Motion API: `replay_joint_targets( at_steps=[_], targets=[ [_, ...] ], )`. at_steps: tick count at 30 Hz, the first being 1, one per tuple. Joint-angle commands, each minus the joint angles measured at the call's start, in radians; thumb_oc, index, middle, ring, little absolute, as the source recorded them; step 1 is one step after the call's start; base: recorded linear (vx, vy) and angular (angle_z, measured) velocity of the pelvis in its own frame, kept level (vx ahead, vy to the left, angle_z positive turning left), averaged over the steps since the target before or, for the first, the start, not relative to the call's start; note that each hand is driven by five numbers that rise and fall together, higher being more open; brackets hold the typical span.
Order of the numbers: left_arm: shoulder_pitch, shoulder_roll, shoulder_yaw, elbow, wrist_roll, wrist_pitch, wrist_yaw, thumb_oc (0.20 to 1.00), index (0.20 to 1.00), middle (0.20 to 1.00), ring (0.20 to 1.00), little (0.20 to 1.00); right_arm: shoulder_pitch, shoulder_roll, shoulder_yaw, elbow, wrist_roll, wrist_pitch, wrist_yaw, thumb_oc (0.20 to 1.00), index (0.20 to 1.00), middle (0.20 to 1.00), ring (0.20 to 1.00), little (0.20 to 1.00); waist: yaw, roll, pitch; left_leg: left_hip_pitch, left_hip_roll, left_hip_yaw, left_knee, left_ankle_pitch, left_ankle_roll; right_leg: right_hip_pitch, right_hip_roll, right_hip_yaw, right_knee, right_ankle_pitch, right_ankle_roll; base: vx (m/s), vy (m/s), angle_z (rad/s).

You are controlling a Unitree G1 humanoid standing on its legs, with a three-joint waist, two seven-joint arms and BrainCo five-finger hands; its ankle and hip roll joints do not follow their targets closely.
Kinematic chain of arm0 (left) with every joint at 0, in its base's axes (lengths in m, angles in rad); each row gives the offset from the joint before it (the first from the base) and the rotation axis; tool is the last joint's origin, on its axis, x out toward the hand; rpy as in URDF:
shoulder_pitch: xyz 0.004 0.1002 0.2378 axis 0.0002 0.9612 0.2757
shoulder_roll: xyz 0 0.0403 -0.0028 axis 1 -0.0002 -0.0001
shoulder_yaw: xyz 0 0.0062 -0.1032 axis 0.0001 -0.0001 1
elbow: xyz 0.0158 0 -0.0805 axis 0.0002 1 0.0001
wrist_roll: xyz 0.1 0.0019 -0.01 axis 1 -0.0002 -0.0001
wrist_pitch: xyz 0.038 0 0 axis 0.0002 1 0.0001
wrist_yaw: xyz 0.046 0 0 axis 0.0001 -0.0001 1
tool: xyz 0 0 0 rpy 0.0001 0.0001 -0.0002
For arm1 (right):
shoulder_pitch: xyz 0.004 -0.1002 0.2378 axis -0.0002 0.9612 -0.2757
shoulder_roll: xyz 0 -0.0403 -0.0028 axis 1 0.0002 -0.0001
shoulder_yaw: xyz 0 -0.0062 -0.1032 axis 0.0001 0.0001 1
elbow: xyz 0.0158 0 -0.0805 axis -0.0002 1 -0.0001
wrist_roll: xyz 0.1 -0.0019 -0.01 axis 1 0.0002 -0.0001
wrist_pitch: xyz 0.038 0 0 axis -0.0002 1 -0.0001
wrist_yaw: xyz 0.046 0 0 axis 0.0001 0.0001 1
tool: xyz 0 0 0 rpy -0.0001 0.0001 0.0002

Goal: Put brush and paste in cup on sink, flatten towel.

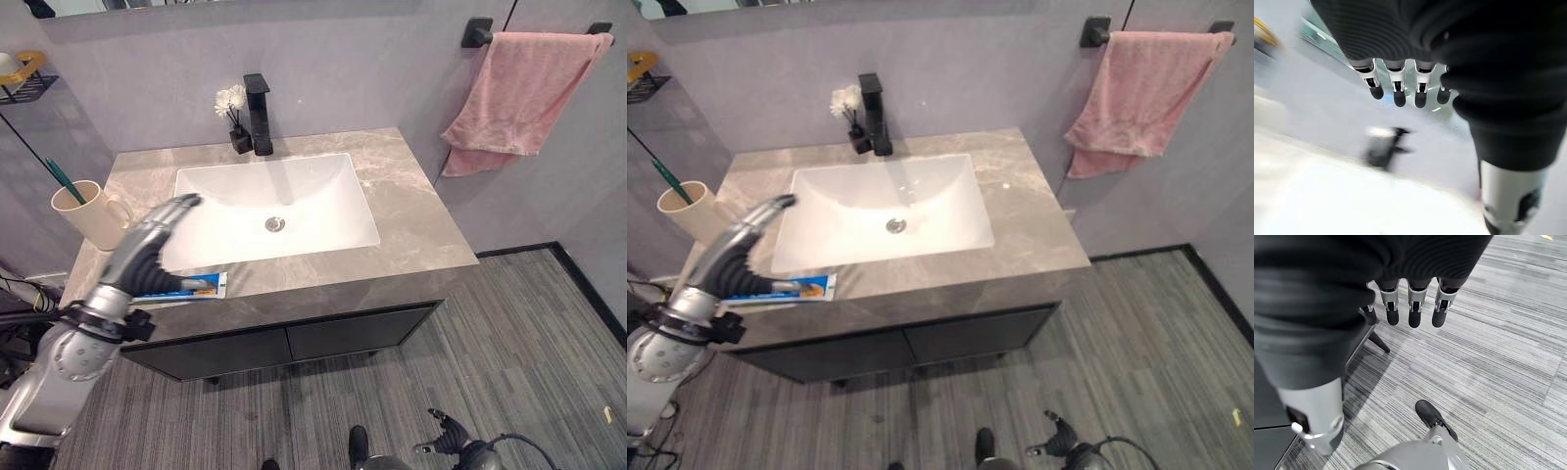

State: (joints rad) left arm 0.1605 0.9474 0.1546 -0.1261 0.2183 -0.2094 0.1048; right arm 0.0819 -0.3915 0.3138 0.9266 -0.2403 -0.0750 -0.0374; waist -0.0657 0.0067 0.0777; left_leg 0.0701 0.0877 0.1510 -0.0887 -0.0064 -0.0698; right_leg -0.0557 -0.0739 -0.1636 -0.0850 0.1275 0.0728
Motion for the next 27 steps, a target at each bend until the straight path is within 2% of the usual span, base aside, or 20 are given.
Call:
replay_joint_targets(
  at_steps=[1, 3, 8, 13, 23, 27],
  targets=[
    [0.006, 0.040, 0.060, -0.001, 0.019, -0.015, 0.047, 1.000, 1.000, 1.000, 1.000, 1.000, -0.034, 0.004, 0.004, 0.004, 0.005, -0.011, 0.006, 1.000, 1.000, 1.000, 1.000, 1.000, 0.013, -0.044, -0.018, 0.036, 0.033, 0.024, 0.001, -0.001, -0.037, -0.041, -0.107, 0.023, -0.002, 0.128, 0.139, 0.02, 0.007, -0.12],
    [0.028, 0.075, 0.095, 0.081, 0.032, -0.006, 0.044, 1.000, 1.000, 1.000, 1.000, 1.000, -0.017, -0.007, -0.015, 0.005, 0.006, -0.011, 0.012, 1.000, 1.000, 1.000, 1.000, 1.000, 0.013, -0.039, -0.017, 0.035, 0.034, 0.031, 0.001, 0.000, -0.039, -0.045, -0.107, 0.025, -0.002, 0.132, 0.140, 0.02, 0.009, -0.13],
    [0.037, 0.086, 0.105, 0.171, 0.032, 0.004, 0.047, 1.000, 1.000, 1.000, 1.000, 1.000, -0.015, -0.009, -0.018, 0.022, 0.000, -0.013, 0.015, 1.000, 1.000, 1.000, 1.000, 1.000, 0.011, -0.039, -0.017, 0.032, 0.034, 0.039, 0.001, 0.000, -0.039, -0.053, -0.108, 0.031, -0.002, 0.136, 0.142, 0.00, 0.006, -0.04],
    [0.018, 0.067, 0.098, 0.256, 0.024, 0.018, 0.058, 1.000, 1.000, 1.000, 1.000, 1.000, -0.007, -0.018, -0.017, 0.005, -0.008, -0.013, 0.023, 1.000, 1.000, 1.000, 1.000, 1.000, 0.005, -0.044, -0.014, 0.028, 0.032, 0.047, 0.001, -0.001, -0.037, -0.063, -0.107, 0.040, -0.002, 0.139, 0.144, 0.00, 0.000, 0.00],
    [0.009, 0.057, 0.089, 0.292, 0.023, 0.032, 0.043, 1.000, 1.000, 1.000, 1.000, 1.000, 0.000, -0.028, -0.028, 0.006, -0.017, -0.008, 0.025, 1.000, 1.000, 1.000, 1.000, 1.000, 0.000, -0.053, -0.007, 0.021, 0.032, 0.059, 0.001, -0.003, -0.037, -0.083, -0.105, 0.048, -0.002, 0.145, 0.147, 0.00, 0.003, -0.02],
    [-0.009, 0.029, 0.068, 0.337, 0.027, 0.040, 0.051, 1.000, 1.000, 1.000, 1.000, 1.000, 0.006, -0.033, -0.028, -0.004, -0.022, -0.008, 0.026, 1.000, 1.000, 1.000, 1.000, 1.000, -0.001, -0.059, -0.003, 0.018, 0.035, 0.064, 0.001, -0.002, -0.038, -0.088, -0.104, 0.053, -0.002, 0.143, 0.147, 0.00, 0.006, -0.09]
  ],
)
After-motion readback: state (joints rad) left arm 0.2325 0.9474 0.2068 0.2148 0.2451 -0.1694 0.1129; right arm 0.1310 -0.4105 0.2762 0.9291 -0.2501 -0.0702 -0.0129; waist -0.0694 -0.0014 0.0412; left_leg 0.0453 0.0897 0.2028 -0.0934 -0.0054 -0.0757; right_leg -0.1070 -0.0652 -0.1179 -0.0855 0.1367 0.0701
